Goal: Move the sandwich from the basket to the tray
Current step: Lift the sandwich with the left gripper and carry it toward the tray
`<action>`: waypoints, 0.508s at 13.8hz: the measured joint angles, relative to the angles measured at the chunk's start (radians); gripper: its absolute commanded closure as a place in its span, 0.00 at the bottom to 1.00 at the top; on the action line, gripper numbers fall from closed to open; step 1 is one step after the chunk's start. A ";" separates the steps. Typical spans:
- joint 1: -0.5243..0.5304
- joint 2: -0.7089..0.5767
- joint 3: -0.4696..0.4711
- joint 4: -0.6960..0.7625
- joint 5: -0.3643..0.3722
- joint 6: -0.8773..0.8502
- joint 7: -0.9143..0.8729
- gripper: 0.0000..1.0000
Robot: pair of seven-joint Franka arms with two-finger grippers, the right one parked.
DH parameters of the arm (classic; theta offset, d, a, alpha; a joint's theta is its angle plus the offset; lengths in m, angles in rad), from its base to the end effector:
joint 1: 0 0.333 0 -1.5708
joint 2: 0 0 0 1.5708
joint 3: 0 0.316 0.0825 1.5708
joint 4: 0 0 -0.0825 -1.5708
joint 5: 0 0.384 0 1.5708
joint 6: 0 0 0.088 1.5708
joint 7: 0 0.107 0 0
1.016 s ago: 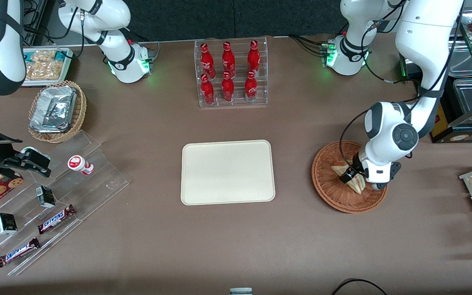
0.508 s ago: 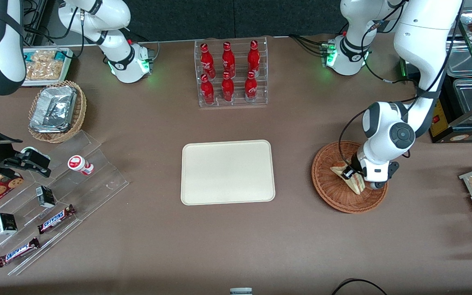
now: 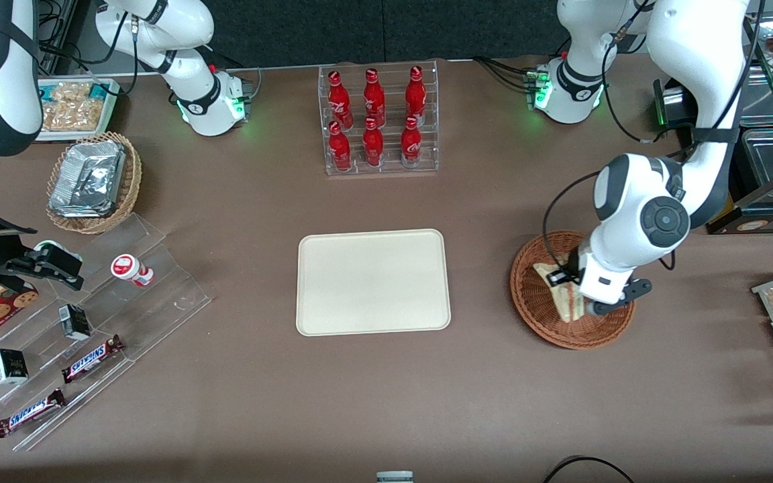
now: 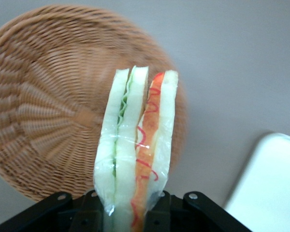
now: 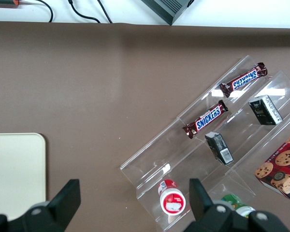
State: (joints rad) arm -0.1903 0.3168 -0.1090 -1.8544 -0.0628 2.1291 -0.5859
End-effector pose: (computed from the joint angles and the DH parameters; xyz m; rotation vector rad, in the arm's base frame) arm 0.5963 -0.1828 0.3493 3.0380 0.4991 -0.1137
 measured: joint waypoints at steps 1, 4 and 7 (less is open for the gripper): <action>-0.044 0.012 -0.002 0.033 -0.001 -0.006 0.005 0.99; -0.183 0.110 -0.006 0.134 -0.006 -0.003 -0.008 0.98; -0.300 0.257 -0.007 0.295 -0.008 0.001 -0.125 0.98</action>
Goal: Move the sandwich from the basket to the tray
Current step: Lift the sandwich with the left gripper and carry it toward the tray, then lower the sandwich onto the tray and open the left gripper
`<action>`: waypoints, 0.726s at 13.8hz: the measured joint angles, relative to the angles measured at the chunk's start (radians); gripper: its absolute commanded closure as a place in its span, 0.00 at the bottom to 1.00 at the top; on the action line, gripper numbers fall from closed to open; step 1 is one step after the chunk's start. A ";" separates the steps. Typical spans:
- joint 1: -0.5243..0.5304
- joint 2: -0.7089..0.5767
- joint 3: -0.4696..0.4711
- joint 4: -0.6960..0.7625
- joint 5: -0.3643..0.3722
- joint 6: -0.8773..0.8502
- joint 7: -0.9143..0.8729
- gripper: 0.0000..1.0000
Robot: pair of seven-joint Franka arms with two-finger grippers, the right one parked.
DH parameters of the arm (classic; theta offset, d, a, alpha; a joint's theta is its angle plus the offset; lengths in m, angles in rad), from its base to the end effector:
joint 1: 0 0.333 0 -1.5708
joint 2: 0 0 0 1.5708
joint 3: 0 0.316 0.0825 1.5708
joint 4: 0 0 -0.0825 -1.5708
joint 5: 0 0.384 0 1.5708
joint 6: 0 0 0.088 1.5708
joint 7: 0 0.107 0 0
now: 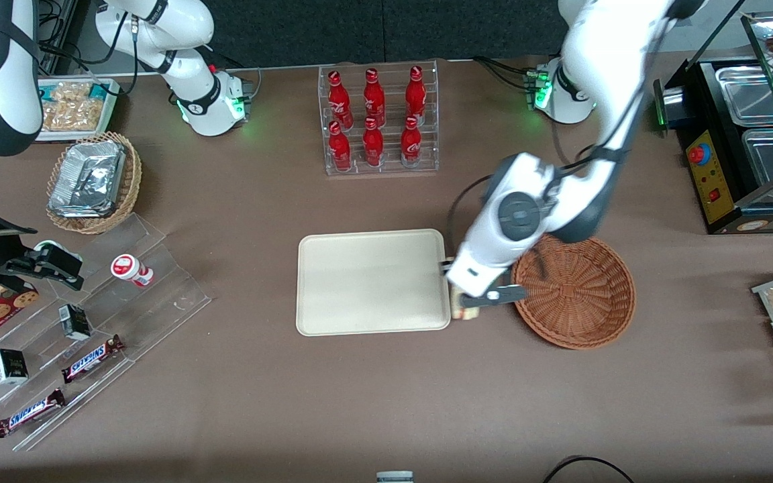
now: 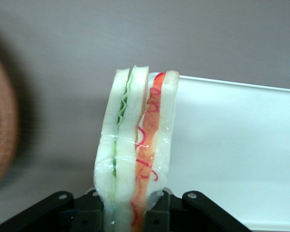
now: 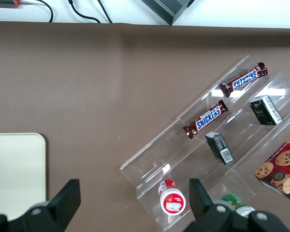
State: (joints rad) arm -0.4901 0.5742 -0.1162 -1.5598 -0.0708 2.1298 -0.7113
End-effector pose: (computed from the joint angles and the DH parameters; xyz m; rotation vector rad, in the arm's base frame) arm 0.5779 -0.3903 0.3134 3.0330 0.2448 -0.1161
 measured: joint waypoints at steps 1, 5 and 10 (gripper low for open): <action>-0.034 0.045 0.000 0.052 0.000 0.000 -0.031 0.98; -0.136 0.188 0.001 0.212 0.000 0.000 -0.107 0.95; -0.230 0.339 0.006 0.354 0.001 0.018 -0.158 0.88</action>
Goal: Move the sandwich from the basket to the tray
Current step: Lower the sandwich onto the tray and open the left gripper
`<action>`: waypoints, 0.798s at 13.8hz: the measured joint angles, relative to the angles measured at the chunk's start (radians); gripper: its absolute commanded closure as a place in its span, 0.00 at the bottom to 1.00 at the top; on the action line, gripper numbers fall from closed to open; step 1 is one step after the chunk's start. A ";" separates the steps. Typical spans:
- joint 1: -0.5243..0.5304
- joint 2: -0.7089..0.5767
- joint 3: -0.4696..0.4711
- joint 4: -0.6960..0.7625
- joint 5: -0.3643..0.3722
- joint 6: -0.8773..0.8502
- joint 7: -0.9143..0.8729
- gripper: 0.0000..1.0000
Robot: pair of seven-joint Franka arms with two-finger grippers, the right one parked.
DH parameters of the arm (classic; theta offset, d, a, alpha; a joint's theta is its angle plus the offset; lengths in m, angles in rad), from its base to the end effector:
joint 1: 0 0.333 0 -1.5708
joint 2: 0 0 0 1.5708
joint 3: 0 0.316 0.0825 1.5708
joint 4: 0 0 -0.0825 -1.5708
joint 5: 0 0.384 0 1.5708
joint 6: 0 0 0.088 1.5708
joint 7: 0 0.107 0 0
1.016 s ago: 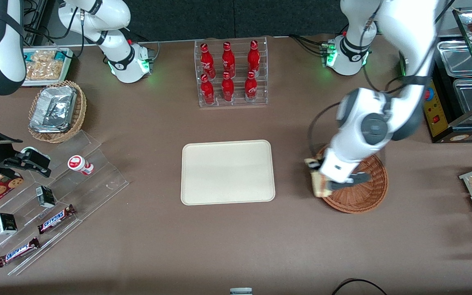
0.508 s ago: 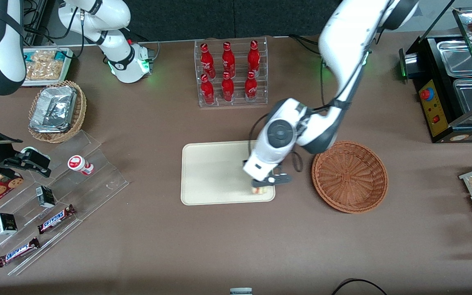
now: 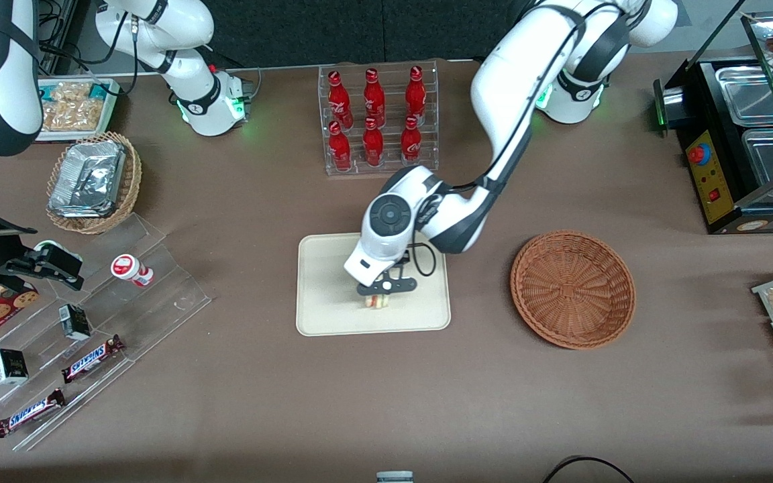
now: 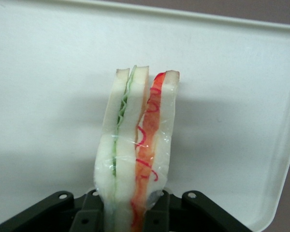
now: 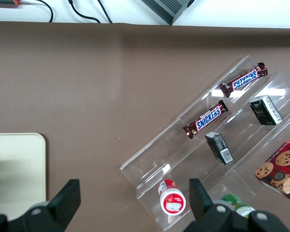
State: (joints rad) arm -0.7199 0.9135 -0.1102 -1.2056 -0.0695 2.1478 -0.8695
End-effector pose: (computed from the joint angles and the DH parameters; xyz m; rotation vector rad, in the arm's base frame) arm 0.5297 -0.5488 0.2296 3.0125 0.1818 -0.1320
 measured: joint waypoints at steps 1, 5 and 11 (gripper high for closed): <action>-0.010 0.027 0.002 0.015 0.000 0.018 -0.009 0.79; -0.020 0.063 0.003 0.041 0.021 0.039 -0.030 0.00; -0.008 0.062 0.013 0.081 0.029 0.005 -0.076 0.00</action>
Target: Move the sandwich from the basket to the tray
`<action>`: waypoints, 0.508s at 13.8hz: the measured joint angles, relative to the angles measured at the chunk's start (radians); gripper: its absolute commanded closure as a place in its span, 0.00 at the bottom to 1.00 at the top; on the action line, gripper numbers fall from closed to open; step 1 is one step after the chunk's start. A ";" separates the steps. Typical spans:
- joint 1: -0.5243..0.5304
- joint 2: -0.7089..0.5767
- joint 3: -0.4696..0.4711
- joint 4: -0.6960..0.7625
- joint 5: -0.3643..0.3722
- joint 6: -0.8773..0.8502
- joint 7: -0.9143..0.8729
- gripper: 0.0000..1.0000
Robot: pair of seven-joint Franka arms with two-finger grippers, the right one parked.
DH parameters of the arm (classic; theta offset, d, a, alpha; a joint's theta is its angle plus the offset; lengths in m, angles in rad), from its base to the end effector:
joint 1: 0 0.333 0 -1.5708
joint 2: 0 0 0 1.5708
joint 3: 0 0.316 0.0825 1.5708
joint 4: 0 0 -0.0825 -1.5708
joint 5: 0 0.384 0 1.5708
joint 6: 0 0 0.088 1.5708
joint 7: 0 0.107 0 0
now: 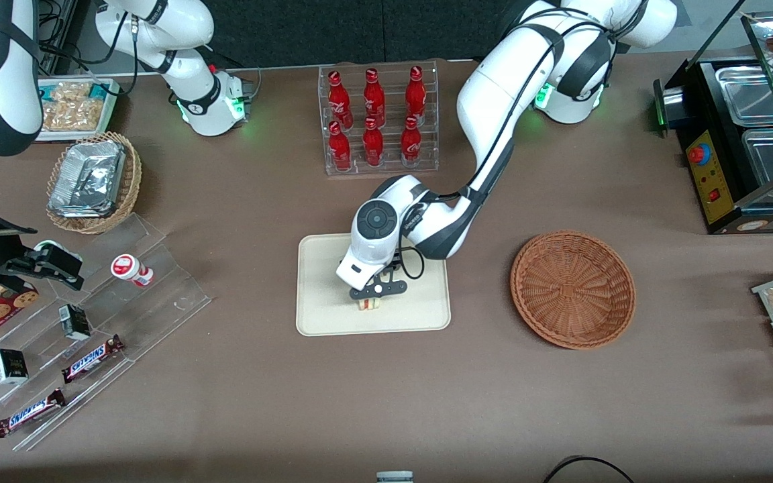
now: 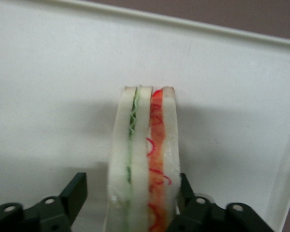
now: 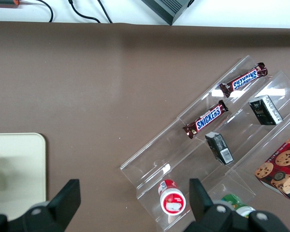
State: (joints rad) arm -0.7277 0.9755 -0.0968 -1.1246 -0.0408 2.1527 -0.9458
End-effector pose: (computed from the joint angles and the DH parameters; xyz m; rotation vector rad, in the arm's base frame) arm 0.5420 -0.5537 0.2192 3.0118 0.2830 -0.0792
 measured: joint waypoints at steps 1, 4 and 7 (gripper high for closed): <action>0.015 -0.006 0.000 0.019 -0.004 -0.024 -0.002 0.00; 0.095 -0.068 -0.001 0.056 -0.040 -0.123 0.020 0.00; 0.174 -0.175 0.000 0.038 -0.064 -0.261 0.117 0.00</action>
State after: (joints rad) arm -0.5537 0.8002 -0.0969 -1.0867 -0.1051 1.8920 -0.8283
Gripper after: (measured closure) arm 0.000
